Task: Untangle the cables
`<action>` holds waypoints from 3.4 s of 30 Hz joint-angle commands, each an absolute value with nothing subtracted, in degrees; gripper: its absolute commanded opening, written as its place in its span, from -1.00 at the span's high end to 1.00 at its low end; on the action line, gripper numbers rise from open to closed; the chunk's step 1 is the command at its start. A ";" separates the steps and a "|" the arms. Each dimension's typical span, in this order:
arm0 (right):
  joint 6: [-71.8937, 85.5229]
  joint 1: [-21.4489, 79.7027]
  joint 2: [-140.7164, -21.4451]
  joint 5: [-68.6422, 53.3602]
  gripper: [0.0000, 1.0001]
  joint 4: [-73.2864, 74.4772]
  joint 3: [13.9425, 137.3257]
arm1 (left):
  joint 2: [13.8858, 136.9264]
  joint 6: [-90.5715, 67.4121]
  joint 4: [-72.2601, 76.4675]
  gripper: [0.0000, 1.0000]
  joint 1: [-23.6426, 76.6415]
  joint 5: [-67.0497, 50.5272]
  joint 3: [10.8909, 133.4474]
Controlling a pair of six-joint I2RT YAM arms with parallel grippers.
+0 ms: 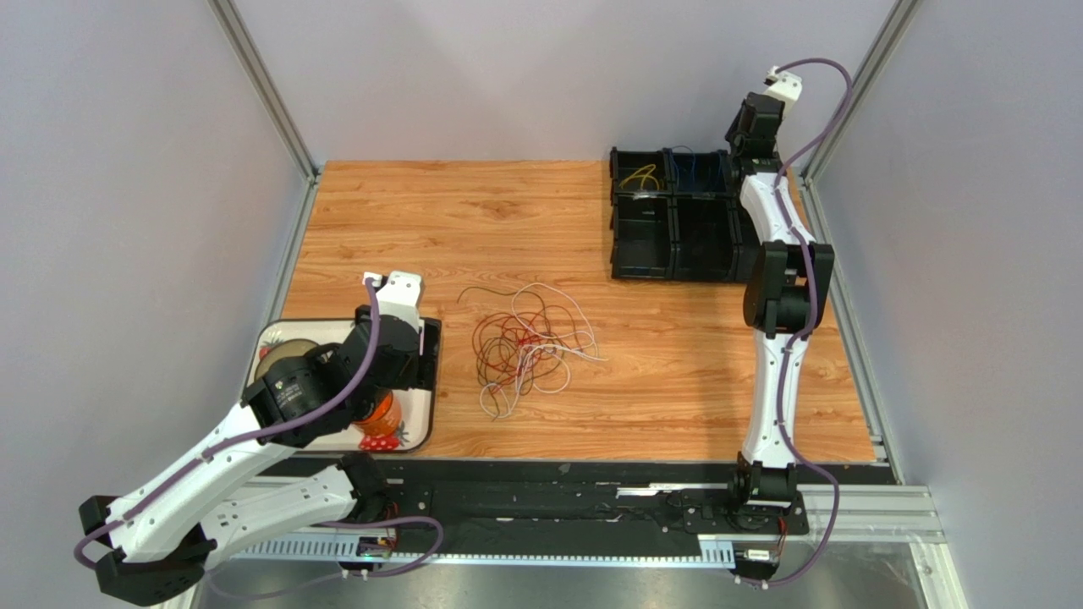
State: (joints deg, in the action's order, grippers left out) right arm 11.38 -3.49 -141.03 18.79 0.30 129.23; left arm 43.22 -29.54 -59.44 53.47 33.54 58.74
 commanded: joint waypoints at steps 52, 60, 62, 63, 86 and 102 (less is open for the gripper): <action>24.25 26.45 -69.89 7.48 -0.25 25.93 61.18 | 43.68 -29.44 -59.15 -0.79 53.35 32.08 59.33; 30.58 34.35 -62.49 1.67 -0.20 23.74 52.21 | 50.44 -36.20 -53.54 -0.61 53.35 25.76 57.40; 31.02 35.59 -62.14 1.06 -0.19 23.12 50.45 | 52.46 -37.26 -49.68 -0.59 53.35 23.47 55.47; 31.11 36.90 -62.31 0.88 -0.19 23.03 50.01 | 53.25 -37.87 -48.44 -0.58 53.35 22.94 54.94; 31.90 39.90 -70.83 5.89 -0.11 26.01 50.80 | 67.67 -36.39 -25.40 -0.40 53.61 16.26 41.22; 31.55 39.90 -73.57 5.54 -0.10 26.46 51.86 | 70.84 -34.19 -22.76 -0.25 53.61 17.14 39.99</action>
